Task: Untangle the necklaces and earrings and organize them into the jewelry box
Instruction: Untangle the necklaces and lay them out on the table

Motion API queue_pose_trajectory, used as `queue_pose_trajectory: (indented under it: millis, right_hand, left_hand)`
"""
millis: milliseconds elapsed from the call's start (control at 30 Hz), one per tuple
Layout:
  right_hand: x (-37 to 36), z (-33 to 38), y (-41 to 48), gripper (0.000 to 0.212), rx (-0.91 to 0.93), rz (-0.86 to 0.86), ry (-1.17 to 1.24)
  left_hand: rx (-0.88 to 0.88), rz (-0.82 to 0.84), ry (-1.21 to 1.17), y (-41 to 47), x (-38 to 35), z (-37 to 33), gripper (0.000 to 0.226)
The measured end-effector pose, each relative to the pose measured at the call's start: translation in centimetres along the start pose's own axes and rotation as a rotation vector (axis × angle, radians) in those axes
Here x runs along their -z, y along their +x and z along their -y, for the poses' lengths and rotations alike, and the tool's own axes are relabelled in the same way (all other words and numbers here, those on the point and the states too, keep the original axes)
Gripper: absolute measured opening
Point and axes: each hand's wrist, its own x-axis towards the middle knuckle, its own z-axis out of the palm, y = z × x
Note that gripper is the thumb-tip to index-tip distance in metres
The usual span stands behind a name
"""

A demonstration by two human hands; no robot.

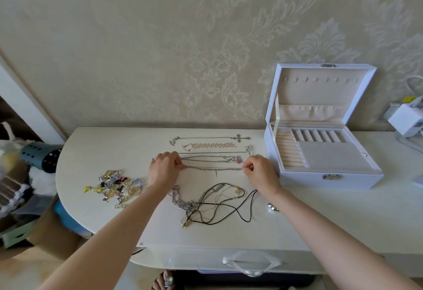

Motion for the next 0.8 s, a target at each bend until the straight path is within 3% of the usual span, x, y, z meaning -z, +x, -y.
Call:
queue_pose_trajectory:
  millis: [300,533,633,800]
  right_hand:
    - [0.2,-0.3,0.4,0.003,-0.006,0.001,0.06]
    - [0.7,0.1,-0.9,0.011,0.097,-0.011,0.024]
    - [0.8,1.4,-2.3,0.009,0.198,0.037,0.074]
    - [0.4,3.0,-3.9,0.014,0.294,0.191,0.095]
  left_hand:
    - [0.05,0.004,-0.018,0.3,0.1,0.5,0.018]
    - [-0.099,-0.034,-0.091,-1.2,1.1,1.0,0.018]
    - [-0.168,0.091,-0.207,-2.9,1.5,1.0,0.015]
    - [-0.164,0.296,-0.292,-5.1,2.8,1.1,0.028]
